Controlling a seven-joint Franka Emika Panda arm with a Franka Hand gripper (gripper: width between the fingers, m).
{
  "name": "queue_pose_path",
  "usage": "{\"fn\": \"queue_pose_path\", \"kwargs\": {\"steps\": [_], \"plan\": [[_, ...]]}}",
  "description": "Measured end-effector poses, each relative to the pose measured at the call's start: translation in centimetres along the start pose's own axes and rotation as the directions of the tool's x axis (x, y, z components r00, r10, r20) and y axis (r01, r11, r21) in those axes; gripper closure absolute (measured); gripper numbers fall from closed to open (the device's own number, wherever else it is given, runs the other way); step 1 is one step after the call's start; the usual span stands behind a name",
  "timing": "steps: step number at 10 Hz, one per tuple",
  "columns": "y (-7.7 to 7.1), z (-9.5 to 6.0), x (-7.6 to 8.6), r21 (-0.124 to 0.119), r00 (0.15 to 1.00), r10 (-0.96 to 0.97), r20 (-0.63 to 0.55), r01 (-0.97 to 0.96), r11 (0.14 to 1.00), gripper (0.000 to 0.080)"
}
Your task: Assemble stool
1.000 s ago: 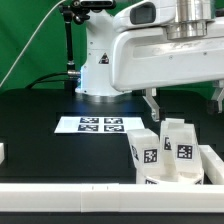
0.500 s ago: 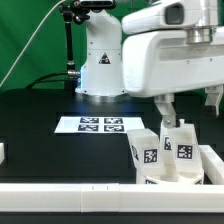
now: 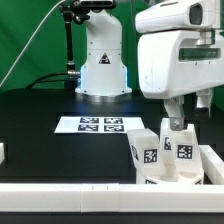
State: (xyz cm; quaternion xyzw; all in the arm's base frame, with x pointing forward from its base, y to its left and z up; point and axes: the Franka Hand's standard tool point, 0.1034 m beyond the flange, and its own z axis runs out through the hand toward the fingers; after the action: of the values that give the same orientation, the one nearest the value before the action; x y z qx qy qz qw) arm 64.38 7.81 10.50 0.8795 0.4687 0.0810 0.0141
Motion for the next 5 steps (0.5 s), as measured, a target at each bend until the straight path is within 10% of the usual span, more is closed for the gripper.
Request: {"fn": "queue_pose_path", "kwargs": {"steps": [5], "plan": [[-0.3,1.32,-0.02,0.018,0.988,-0.149,0.028,0.149,0.989,0.0151]]}}
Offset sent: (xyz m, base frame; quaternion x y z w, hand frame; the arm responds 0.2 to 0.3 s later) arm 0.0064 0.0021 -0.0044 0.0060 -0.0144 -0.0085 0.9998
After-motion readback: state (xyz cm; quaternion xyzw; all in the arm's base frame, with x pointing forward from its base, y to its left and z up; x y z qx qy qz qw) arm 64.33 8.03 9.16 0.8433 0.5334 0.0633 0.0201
